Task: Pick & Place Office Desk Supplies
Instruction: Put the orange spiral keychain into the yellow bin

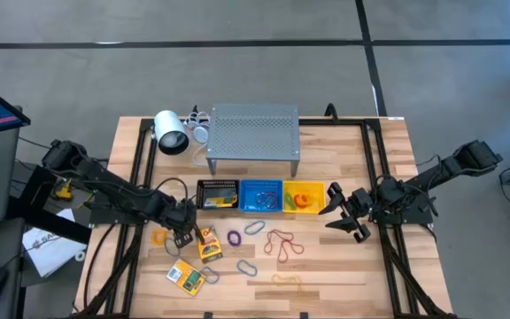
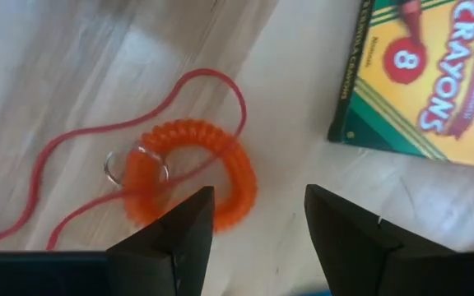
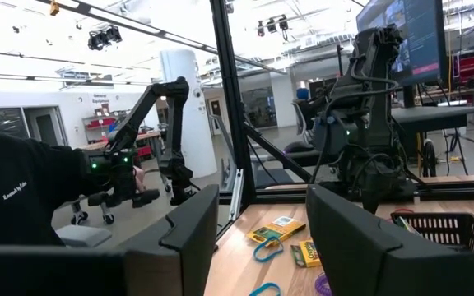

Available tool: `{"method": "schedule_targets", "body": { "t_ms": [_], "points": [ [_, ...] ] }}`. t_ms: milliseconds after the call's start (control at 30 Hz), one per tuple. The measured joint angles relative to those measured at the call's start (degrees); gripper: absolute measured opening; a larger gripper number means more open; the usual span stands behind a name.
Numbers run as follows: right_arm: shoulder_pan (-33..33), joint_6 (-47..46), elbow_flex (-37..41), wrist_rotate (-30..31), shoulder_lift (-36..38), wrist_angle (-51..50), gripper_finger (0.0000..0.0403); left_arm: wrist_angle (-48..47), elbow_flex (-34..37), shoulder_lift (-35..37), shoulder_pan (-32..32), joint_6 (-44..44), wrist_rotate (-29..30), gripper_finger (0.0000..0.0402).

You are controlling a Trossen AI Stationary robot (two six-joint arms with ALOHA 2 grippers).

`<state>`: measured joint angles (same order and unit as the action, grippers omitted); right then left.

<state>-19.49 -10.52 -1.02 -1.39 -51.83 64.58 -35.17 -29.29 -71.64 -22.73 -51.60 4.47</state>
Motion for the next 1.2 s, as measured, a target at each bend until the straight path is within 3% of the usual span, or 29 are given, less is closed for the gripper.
{"method": "schedule_targets", "body": {
  "t_ms": [200, 400, 867, 1200],
  "points": [
    [0.0, 0.0, 0.0, 0.0, 0.0, 0.0, 0.0180, 2.5, 1.2, -3.8, 0.0, -0.3, -1.4, 0.0172],
    [0.0, 0.0, 0.0, 0.0, 0.0, 0.0, 0.0180, 1.9, 1.1, -1.0, 0.0, -0.1, -1.8, 0.0153],
    [0.0, 0.0, 0.0, 0.0, 0.0, -0.5, 0.0180, 1.7, 0.9, -2.2, 0.0, 0.2, -5.5, 0.0034],
    [0.0, 0.0, 0.0, 0.0, 0.0, -0.7, 0.0180, 3.0, 1.0, -1.8, 0.1, 0.5, -10.2, 0.0021]
  ]
}}
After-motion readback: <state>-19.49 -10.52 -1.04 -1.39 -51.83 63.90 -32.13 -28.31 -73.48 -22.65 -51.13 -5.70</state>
